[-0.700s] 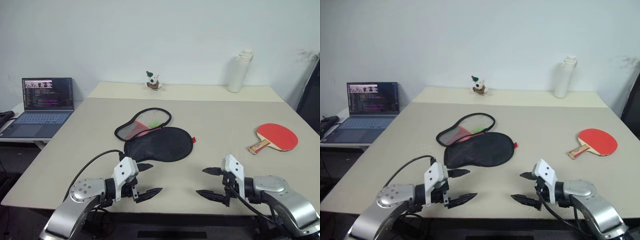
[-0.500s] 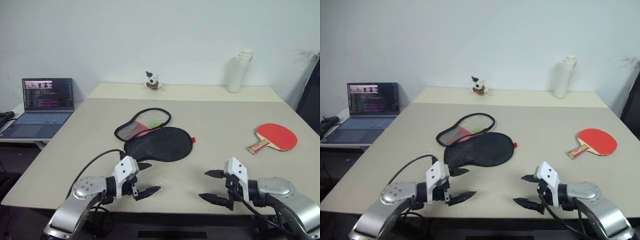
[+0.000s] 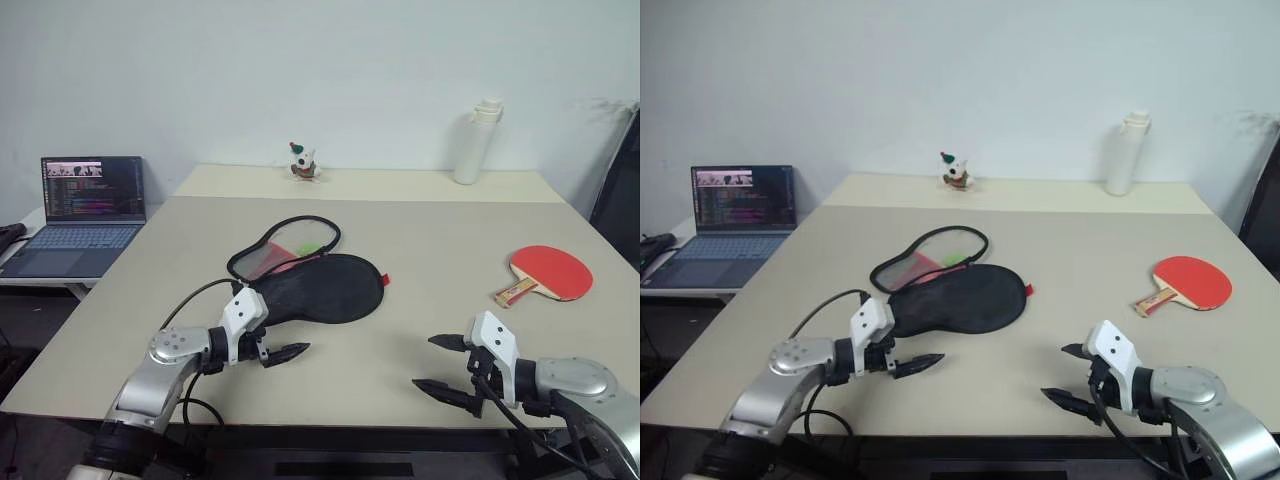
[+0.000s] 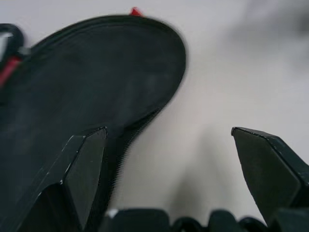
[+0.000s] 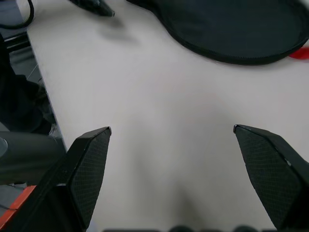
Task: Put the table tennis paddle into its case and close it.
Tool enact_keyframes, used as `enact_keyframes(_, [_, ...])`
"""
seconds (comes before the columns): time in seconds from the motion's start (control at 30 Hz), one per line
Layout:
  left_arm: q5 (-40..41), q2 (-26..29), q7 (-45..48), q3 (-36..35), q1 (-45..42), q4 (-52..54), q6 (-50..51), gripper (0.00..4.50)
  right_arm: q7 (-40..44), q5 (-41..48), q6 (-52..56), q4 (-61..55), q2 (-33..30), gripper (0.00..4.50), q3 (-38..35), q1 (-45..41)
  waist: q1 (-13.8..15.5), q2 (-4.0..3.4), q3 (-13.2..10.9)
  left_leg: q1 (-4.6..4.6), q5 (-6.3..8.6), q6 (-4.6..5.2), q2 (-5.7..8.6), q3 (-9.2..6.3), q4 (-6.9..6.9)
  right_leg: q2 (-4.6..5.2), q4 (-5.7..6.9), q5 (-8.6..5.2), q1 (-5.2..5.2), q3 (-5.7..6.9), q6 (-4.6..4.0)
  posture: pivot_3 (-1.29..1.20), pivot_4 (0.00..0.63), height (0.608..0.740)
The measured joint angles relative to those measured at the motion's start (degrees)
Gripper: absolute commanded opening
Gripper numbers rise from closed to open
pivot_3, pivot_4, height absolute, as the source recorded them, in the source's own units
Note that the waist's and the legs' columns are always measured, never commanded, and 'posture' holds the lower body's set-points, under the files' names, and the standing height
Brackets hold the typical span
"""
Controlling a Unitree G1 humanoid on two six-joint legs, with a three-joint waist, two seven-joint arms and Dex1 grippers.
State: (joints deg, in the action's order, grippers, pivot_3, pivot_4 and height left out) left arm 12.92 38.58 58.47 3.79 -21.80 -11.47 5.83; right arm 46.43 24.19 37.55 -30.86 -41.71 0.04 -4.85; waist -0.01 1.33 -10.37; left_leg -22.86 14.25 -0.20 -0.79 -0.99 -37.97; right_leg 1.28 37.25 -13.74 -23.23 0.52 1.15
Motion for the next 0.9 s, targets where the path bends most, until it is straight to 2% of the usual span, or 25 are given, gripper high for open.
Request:
enact_keyframes(0.17, [-4.1, 1.1, 3.7, 1.9, -5.4, -11.0, -6.1, 4.5, 0.0, -0.2, -0.5, 0.7, -0.6, 4.47, -0.1, -0.8, 0.0, 0.0, 0.0, -0.08, 0.01, 0.0, 0.02, 0.03, 0.04, 0.02, -0.11, 0.0, -0.01, 0.0, 0.0, 0.0, 0.15, 0.74])
enact_keyframes(0.27, [-6.3, -0.2, 5.3, 3.4, -9.1, -18.4, -8.7, 4.5, -0.3, -0.2, -0.8, 1.1, -0.5, 4.47, -0.2, -1.1, 0.1, 0.02, 0.0, -0.1, 0.01, 0.01, 0.04, 0.03, 0.02, 0.03, -0.1, 0.01, -0.02, 0.02, 0.02, 0.0, 0.15, 0.74])
enact_keyframes(0.53, [-8.6, -2.1, 9.1, 4.4, -15.5, -29.9, -14.7, 4.5, -1.2, -0.3, -1.3, 1.6, 0.0, 4.47, -0.2, -2.5, 0.1, -0.01, 0.0, 0.0, 0.0, 0.01, 0.04, 0.03, -0.04, 0.03, 0.05, 0.01, 0.03, 0.0, 0.03, 0.0, 0.15, 0.74])
enact_keyframes(0.77, [-8.8, -2.6, 13.2, 4.9, -16.9, -33.0, -15.2, 2.33, -1.9, -0.3, -1.4, 1.6, 0.3, 4.5, -0.2, -2.5, 0.0, 0.0, 0.1, 0.08, -0.01, 0.01, 0.04, 0.04, -0.11, 0.02, 0.29, 0.0, 0.04, -0.03, 0.01, 0.0, 0.15, 0.74])
enact_keyframes(0.9, [-7.4, -2.1, 15.4, 4.2, -14.4, -28.3, -10.5, 0.95, -2.4, -0.3, -1.7, 1.8, 0.3, 4.5, -0.2, -2.5, -0.1, 0.0, 0.1, 0.14, -0.01, 0.01, 0.01, 0.06, -0.11, 0.02, 0.42, -0.06, 0.01, -0.05, -0.06, 0.0, 0.15, 0.74])
